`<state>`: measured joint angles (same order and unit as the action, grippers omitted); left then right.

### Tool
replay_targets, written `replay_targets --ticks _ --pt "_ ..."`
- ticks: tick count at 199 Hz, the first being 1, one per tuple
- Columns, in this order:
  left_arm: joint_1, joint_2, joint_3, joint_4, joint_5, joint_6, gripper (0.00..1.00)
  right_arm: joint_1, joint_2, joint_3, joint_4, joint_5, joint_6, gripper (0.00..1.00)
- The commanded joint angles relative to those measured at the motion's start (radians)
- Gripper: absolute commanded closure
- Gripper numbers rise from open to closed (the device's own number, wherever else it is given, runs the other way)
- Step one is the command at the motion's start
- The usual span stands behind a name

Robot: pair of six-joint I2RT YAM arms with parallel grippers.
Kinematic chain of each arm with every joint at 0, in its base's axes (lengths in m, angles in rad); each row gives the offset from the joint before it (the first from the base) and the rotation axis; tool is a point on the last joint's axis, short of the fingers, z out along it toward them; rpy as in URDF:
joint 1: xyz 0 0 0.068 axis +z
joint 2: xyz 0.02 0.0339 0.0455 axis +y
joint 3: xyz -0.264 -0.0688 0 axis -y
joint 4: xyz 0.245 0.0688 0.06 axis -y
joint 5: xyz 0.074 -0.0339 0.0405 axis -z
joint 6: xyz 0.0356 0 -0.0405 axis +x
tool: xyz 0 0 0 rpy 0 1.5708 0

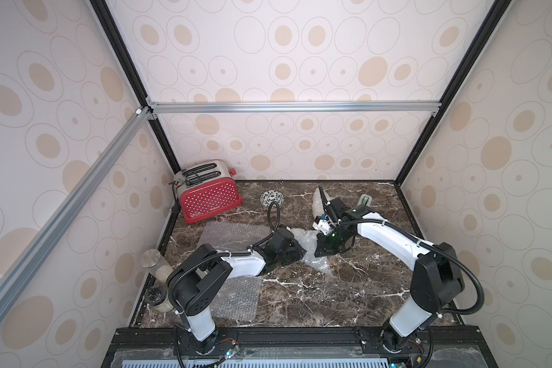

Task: Wrap bowls in bubble wrap
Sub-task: Stick the tape on the bubble wrap.

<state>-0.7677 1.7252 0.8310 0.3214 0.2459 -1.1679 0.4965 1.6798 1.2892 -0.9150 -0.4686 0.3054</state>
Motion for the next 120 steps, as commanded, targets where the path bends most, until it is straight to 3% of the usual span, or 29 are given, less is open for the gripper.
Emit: replay_targets --ticks 1,62,120 --pt "0.008 -0.006 0.019 0.065 0.004 -0.02 0.79 -0.034 0.029 -0.061 0.048 0.007 0.005 0.9" --pt "0.01 0.0 0.011 0.086 0.009 -0.032 0.79 -0.147 0.031 -0.202 0.138 -0.01 0.003 0.91" --pt "0.017 0.005 0.014 0.085 0.013 -0.033 0.79 -0.182 -0.005 -0.2 0.119 -0.073 -0.001 0.91"
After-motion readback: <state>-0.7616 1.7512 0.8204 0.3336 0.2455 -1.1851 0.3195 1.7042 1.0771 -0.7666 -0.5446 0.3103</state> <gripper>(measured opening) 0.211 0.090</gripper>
